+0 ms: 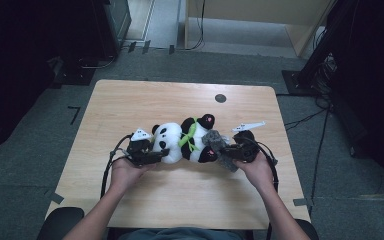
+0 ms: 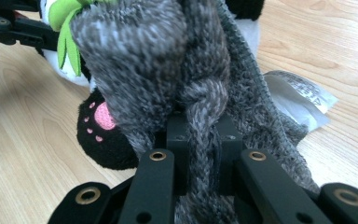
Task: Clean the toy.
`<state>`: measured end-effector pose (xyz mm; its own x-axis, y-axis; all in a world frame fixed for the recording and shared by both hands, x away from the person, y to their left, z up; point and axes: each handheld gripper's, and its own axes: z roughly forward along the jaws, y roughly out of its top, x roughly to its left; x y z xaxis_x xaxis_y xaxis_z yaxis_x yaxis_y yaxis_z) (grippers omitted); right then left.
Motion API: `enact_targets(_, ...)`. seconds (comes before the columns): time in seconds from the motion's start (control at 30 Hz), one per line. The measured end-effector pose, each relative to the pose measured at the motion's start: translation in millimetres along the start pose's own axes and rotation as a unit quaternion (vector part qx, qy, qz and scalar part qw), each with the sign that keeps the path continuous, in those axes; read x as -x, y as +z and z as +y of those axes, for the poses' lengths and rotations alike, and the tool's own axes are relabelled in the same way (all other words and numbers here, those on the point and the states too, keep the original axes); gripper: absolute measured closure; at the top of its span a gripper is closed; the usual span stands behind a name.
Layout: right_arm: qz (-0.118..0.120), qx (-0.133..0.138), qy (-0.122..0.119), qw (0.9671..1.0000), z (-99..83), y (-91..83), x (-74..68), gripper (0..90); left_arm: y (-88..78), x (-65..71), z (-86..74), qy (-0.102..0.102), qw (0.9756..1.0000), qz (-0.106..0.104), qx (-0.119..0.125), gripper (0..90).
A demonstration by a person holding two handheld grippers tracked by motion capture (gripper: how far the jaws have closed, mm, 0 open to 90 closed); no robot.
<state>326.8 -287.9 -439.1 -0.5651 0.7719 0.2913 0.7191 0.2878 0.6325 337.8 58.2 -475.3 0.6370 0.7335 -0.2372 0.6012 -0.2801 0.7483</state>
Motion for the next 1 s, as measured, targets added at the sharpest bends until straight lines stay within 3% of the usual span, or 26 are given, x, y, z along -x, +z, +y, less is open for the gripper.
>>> enact_targets(0.3,0.011,-0.013,0.001,0.9999,-10.1,13.3,5.9,81.3,0.2,0.8,-1.4,0.001,1.0,0.0,0.002,44.3)
enact_targets(0.57,-0.018,-0.034,0.0,0.9992,-11.3,19.6,10.1,81.0,-0.1,-1.6,-0.8,-0.009,0.9999,-0.005,0.007,43.9)
enact_targets(0.63,-0.021,-0.025,0.013,0.9994,-7.2,13.2,10.8,81.0,-0.5,-3.0,-0.6,-0.01,0.9999,-0.007,0.01,43.6)
enact_targets(0.8,-0.022,0.032,0.009,0.9992,4.2,-12.0,4.6,81.0,-1.8,-3.0,0.9,0.0,0.9999,-0.004,0.012,43.2)
enact_targets(1.0,-0.014,0.07,-0.018,0.9973,28.1,-38.8,-20.6,81.0,-1.8,-1.6,1.9,-0.004,0.9999,-0.002,0.014,43.2)
